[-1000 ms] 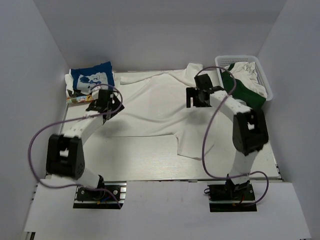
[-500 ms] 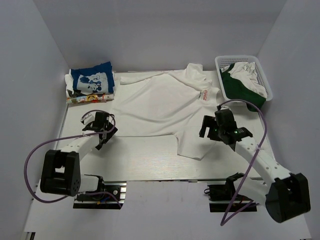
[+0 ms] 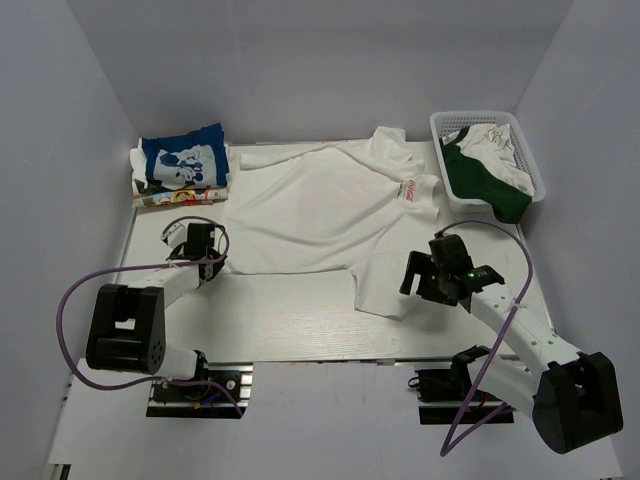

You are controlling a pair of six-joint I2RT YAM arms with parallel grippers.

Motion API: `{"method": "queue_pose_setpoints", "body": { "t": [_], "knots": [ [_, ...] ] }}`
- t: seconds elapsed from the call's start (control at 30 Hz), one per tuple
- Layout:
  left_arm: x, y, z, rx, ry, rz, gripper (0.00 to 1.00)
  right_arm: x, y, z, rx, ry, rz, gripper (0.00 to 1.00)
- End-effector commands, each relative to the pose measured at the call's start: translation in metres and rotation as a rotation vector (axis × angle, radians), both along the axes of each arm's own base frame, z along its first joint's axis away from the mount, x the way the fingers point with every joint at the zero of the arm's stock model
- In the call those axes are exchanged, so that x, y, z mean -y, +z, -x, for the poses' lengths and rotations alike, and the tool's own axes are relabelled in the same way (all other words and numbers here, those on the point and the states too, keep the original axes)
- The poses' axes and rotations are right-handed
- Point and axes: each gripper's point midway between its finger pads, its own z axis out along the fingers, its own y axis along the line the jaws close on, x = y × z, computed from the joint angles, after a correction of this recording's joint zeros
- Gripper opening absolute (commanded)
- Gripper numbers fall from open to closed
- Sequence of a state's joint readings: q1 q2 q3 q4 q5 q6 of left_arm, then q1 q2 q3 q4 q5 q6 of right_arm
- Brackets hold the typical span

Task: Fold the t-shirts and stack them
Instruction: Flatten out the tshirt

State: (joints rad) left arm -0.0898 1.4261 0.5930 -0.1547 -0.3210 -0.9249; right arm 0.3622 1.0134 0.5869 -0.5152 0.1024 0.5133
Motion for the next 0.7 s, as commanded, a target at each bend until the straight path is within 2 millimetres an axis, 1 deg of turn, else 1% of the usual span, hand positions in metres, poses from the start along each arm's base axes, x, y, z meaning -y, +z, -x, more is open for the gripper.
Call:
{"method": "queue_pose_setpoints", "body": {
  "t": [0.0,0.03,0.07,0.1,0.13,0.17,0.23,0.27,0.3,0.33,0.4,0.43,0.47,0.53,0.57,0.6,0.63,0.67],
  "knots": [
    [0.018,-0.008,0.022,-0.030,-0.069,0.073,0.00,-0.010,-0.010,0.022,-0.084,-0.002,-0.066,0.91],
    [0.019,-0.009,0.025,-0.030,-0.074,0.080,0.00,-0.011,-0.011,0.022,-0.082,0.000,-0.075,0.91],
    [0.019,-0.005,0.024,-0.017,-0.075,0.081,0.00,-0.014,-0.012,0.024,-0.092,0.003,-0.087,0.91],
    [0.019,-0.006,0.028,-0.023,-0.074,0.081,0.00,-0.018,-0.016,0.027,-0.106,0.014,-0.109,0.91],
    [0.019,0.001,0.025,0.003,-0.075,0.082,0.00,-0.024,-0.014,0.020,-0.082,0.023,-0.133,0.91],
    [0.019,0.003,0.027,0.002,-0.075,0.082,0.00,-0.030,-0.020,0.025,-0.115,0.043,-0.159,0.91],
    [0.016,0.007,0.031,-0.003,-0.076,0.068,0.00,-0.034,-0.026,0.023,-0.116,0.053,-0.168,0.91],
    [0.015,0.013,0.029,0.023,-0.070,0.060,0.00,-0.034,-0.029,0.025,-0.134,0.051,-0.171,0.89],
    [0.014,0.014,0.031,0.020,-0.069,0.060,0.00,-0.032,-0.043,0.033,-0.191,0.051,-0.153,0.89],
    [0.014,0.015,0.033,0.015,-0.069,0.059,0.00,-0.033,-0.046,0.035,-0.203,0.056,-0.157,0.87],
    [0.014,0.019,0.032,0.029,-0.070,0.060,0.00,-0.034,-0.056,0.042,-0.234,0.049,-0.171,0.78],
    [0.017,0.020,0.034,0.029,-0.080,0.060,0.00,-0.036,-0.058,0.043,-0.233,0.053,-0.189,0.72],
    [0.019,0.020,0.034,0.028,-0.086,0.068,0.00,-0.037,-0.058,0.042,-0.228,0.049,-0.200,0.48],
    [0.020,0.018,0.037,0.026,-0.091,0.075,0.00,-0.036,-0.055,0.042,-0.213,0.024,-0.205,0.15],
    [0.022,0.021,0.036,0.034,-0.097,0.083,0.00,-0.030,-0.056,0.052,-0.254,0.005,-0.178,0.00],
    [0.021,0.019,0.039,0.019,-0.097,0.082,0.00,-0.021,-0.045,0.043,-0.197,-0.025,-0.135,0.00],
    [0.021,0.019,0.043,0.010,-0.096,0.081,0.00,-0.016,-0.033,0.046,-0.210,-0.029,-0.108,0.00],
    [0.023,0.020,0.047,0.003,-0.105,0.093,0.00,-0.006,-0.031,0.063,-0.270,-0.048,-0.067,0.00]
  ]
}}
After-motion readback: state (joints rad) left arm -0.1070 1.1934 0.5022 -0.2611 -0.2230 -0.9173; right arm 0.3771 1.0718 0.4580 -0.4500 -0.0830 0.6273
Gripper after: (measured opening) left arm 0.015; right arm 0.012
